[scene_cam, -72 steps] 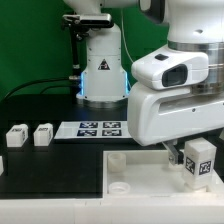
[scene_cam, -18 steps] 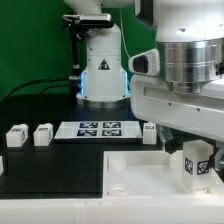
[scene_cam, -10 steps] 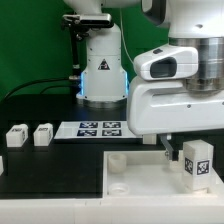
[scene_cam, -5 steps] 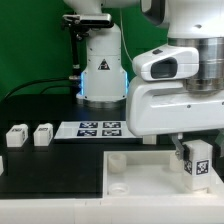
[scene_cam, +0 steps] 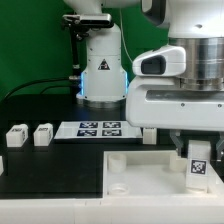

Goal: Assemble one leg

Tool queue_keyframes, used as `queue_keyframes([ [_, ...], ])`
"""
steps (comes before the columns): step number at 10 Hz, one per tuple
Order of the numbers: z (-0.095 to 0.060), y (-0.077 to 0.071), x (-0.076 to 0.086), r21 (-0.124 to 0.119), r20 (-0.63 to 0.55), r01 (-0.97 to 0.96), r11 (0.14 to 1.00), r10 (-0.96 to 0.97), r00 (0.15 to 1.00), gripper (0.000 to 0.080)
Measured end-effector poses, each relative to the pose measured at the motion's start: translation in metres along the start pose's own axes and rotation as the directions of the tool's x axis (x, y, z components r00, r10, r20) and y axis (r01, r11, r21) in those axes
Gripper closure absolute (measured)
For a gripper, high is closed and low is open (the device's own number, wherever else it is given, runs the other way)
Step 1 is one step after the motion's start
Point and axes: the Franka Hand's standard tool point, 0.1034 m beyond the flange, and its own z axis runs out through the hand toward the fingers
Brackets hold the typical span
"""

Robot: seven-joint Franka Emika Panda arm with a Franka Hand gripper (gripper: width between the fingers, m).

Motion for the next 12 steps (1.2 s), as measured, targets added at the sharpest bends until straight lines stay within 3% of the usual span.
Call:
queue_keyframes([
  [4,0.0009,0.0018,0.0005,-0.007,-0.008,-0.445,0.896,0.445,0.896,0.0506],
  [6,0.0012,0.0030,0.0004,-0.006,-0.010,-0.694,0.720,0.694,0.720,0.0506],
  [9,0.0006,0.0038,0.0000,-0.004,-0.021,-0.859,0.512,0.859,0.512,0.0506],
  [10,0.0005,0.0039,0.0000,-0.004,-0.021,-0.861,0.509,0.861,0.509,0.0506],
  [11,0.0009,0.0036,-0.0003,-0.005,-0.020,-0.854,0.520,0.854,0.520,0.0406],
  [12,0.0009,0.0031,-0.0005,-0.005,-0.018,-0.844,0.537,0.843,0.537,0.0406],
])
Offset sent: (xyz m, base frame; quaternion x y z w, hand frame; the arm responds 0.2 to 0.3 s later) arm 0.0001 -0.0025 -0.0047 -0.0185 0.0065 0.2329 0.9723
